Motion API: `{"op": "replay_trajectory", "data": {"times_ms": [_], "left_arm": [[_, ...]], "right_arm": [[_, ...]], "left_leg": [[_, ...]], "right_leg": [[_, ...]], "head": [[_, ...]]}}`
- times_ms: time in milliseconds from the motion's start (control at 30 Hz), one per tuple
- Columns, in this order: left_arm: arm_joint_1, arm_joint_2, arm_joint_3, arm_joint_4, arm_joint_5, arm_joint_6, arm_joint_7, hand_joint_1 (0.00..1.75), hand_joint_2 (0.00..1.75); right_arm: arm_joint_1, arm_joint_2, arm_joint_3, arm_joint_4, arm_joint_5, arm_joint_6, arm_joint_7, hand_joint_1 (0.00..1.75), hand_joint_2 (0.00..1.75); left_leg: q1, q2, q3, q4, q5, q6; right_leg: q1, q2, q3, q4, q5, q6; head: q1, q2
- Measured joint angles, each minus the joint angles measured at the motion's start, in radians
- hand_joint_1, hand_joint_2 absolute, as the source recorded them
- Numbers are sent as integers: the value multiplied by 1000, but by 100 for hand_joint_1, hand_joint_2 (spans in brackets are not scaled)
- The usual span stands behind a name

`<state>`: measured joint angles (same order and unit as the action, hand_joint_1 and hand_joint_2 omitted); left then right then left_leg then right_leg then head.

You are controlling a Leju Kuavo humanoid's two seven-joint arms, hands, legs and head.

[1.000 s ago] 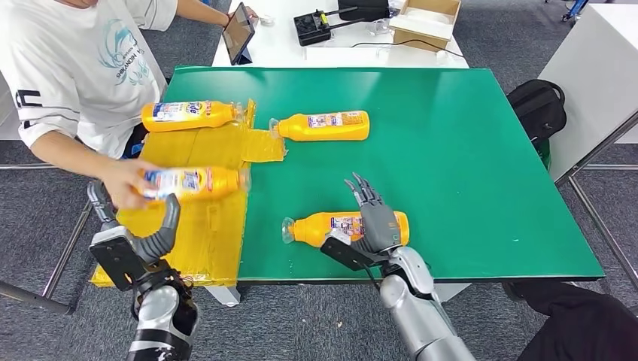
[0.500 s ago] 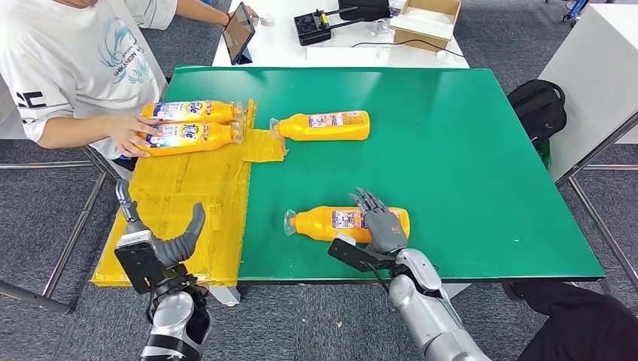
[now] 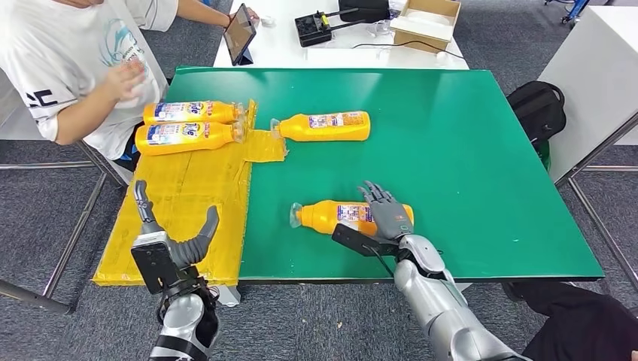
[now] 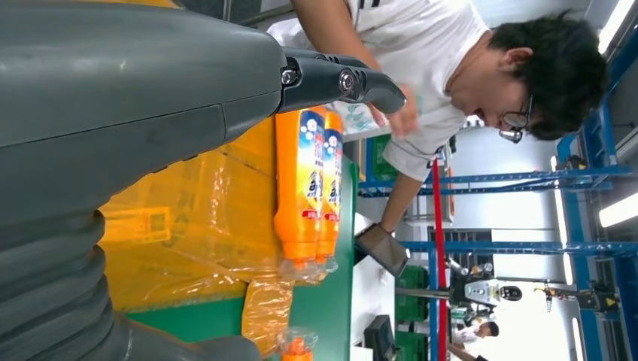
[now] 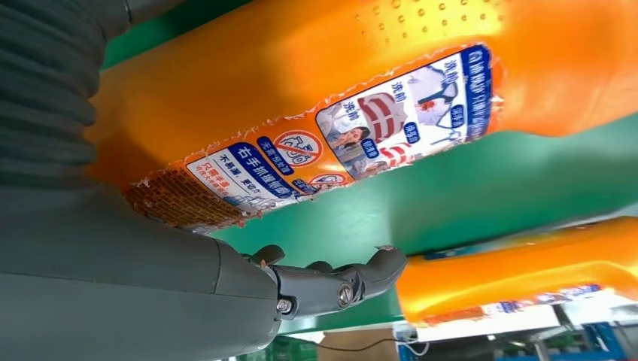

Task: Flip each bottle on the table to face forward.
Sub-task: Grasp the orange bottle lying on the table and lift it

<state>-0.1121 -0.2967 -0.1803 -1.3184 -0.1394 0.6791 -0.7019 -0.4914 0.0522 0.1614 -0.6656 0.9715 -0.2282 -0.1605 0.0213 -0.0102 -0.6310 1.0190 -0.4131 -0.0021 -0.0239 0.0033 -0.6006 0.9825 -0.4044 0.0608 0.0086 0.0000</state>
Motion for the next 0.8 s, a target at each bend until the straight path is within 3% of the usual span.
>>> {"op": "replay_trajectory", "data": {"times_ms": [233, 467, 600, 633, 800], "left_arm": [[-2, -1, -5, 16, 4, -14, 0, 0, 175], [-8, -9, 0, 52, 9, -46, 0, 0, 175], [-22, -13, -2, 75, -17, -25, 0, 0, 175], [-26, -14, -7, 82, -27, -11, 0, 0, 175], [-48, -14, -34, 120, -11, -4, 0, 0, 175]], "right_arm": [[-31, -11, 0, 35, 9, 12, 32, 0, 175], [-86, -42, 2, 78, 37, 82, 81, 5, 175], [-126, -60, 7, 121, 31, 144, 86, 166, 175], [-136, -64, 8, 133, 25, 158, 86, 174, 175], [-167, -90, 11, 183, -14, 214, 63, 175, 175]], "left_leg": [[0, 0, 2, 0, 0, 0], [0, 0, 2, 0, 0, 1], [0, 0, 3, 0, 0, 1], [0, 0, 3, 0, 0, 0], [0, 0, 5, 0, 0, 1]], "right_leg": [[0, 0, 2, 0, 0, 0], [0, 0, 2, 0, 1, 1], [0, 0, 3, 0, 1, 1], [0, 0, 3, 0, 1, 1], [0, 0, 5, -1, 1, 1]], "head": [[0, 0], [0, 0], [0, 0], [0, 0], [0, 0]]}}
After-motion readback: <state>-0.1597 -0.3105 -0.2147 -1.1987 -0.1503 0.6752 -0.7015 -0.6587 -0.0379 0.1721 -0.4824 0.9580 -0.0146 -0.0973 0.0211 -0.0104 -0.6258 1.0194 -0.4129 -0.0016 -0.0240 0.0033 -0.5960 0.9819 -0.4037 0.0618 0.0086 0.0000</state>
